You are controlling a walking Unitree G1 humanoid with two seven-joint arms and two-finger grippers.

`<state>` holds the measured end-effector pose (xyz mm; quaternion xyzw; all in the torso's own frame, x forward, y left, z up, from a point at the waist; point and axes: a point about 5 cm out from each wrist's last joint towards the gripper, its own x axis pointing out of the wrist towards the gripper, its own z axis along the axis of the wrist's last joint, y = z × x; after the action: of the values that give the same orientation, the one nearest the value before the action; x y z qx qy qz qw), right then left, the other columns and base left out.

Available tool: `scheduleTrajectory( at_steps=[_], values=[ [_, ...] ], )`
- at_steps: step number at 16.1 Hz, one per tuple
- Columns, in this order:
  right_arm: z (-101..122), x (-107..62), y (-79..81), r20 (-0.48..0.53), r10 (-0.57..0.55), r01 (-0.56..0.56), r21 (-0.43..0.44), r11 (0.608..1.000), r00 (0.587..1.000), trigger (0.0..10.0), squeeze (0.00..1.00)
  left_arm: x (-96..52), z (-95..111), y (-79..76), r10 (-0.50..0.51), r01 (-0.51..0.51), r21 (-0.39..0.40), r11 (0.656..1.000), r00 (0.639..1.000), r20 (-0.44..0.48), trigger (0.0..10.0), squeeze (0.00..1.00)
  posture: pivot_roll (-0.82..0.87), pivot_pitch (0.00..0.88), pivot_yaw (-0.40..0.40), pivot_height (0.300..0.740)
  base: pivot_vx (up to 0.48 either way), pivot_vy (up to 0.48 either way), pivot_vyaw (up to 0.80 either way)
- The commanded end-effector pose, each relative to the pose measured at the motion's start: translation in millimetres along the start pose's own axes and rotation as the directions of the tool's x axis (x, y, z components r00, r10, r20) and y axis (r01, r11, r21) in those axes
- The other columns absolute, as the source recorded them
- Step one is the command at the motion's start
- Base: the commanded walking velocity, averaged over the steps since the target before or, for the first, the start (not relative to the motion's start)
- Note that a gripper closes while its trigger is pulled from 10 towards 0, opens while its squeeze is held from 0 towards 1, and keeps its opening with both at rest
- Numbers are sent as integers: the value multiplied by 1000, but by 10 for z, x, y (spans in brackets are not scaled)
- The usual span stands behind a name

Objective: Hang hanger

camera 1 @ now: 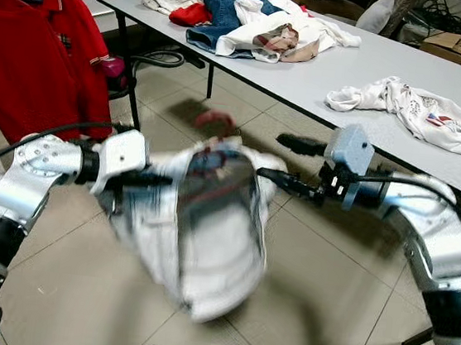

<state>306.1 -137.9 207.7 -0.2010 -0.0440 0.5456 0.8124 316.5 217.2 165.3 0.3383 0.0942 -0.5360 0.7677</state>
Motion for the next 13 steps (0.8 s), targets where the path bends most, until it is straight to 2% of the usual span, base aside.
scheduleTrajectory(
  at_steps=[1,5,6,7,8,13],
  values=[
    [27,52,54,-9,118,-118,-11,993,993,10000,0,-8,122,-2,-41,36,101,994,998,40,0,0,-67,0,23,740,0,0,0],
    [-10,140,52,-30,201,-202,-9,979,979,10000,0,55,206,-70,-123,111,194,975,991,54,0,0,-62,0,16,740,0,0,0],
    [-27,142,58,-39,221,-222,-3,975,974,10000,0,58,214,-68,-125,111,203,973,991,56,0,0,-62,0,16,740,0,0,0],
    [-101,148,98,-77,292,-290,28,957,953,10000,0,55,266,-44,-118,97,245,965,990,73,0,0,-61,0,14,740,0,0,0],
    [-133,154,119,-91,310,-308,37,951,946,10000,0,52,290,-37,-118,94,272,958,990,72,0,0,-59,0,11,740,0,0,0],
    [-221,224,196,-127,351,-344,70,936,928,10000,0,47,381,-5,-110,73,338,938,990,90,0,0,-57,0,3,740,0,0,0]
  ],
)
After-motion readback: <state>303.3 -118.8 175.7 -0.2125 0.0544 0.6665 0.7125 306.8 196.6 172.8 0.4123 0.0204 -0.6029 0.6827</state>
